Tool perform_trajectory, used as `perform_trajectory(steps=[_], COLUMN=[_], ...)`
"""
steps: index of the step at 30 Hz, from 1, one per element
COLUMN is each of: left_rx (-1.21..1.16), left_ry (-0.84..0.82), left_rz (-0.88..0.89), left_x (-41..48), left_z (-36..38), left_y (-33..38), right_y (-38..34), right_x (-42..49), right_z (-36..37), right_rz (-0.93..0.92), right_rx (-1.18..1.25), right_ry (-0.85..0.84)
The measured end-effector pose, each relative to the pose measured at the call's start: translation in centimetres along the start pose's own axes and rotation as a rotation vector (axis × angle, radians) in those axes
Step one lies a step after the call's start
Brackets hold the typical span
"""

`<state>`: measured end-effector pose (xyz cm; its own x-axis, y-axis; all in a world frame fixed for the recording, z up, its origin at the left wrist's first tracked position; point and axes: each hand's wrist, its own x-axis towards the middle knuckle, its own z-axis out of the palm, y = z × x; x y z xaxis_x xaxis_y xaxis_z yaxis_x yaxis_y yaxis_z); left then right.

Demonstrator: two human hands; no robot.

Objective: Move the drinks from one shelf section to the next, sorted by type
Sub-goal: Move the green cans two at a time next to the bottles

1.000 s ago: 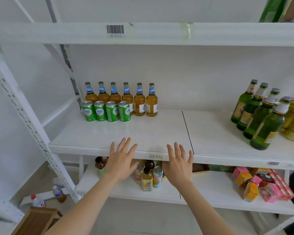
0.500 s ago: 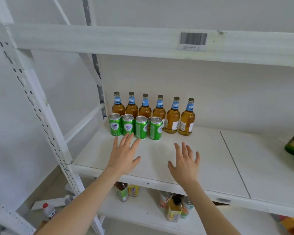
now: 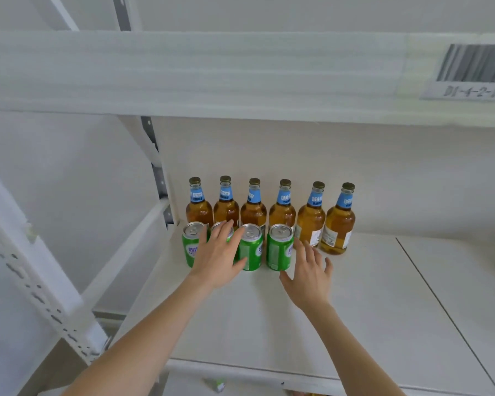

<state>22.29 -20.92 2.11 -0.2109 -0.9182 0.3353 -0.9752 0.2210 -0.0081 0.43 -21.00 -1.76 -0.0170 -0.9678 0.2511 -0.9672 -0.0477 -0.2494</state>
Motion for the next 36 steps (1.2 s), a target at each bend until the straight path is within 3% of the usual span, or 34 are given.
perform_trajectory(steps=[10,14,18,36], left_rx=[-0.046,-0.093,-0.143,-0.236], left_ry=[-0.099,-0.14,-0.178,-0.032], left_rz=[0.022,0.019,0.007,-0.02], left_x=[4.8,5.9,6.3,0.7], left_z=[3.2,3.3,3.2,0.7], left_y=[-0.7,-1.1,-1.2,1.5], right_y=[0.2,0.6,1.0,2.4], right_x=[6.1,7.3,7.4,1.5], right_z=[2.5,2.8,2.7,1.0], right_rz=[0.014,0.003,0.024,0.184], right_rx=[0.282,0.578,0.717,0.869], right_ry=[-0.135,-0.241,-0.265,-0.196])
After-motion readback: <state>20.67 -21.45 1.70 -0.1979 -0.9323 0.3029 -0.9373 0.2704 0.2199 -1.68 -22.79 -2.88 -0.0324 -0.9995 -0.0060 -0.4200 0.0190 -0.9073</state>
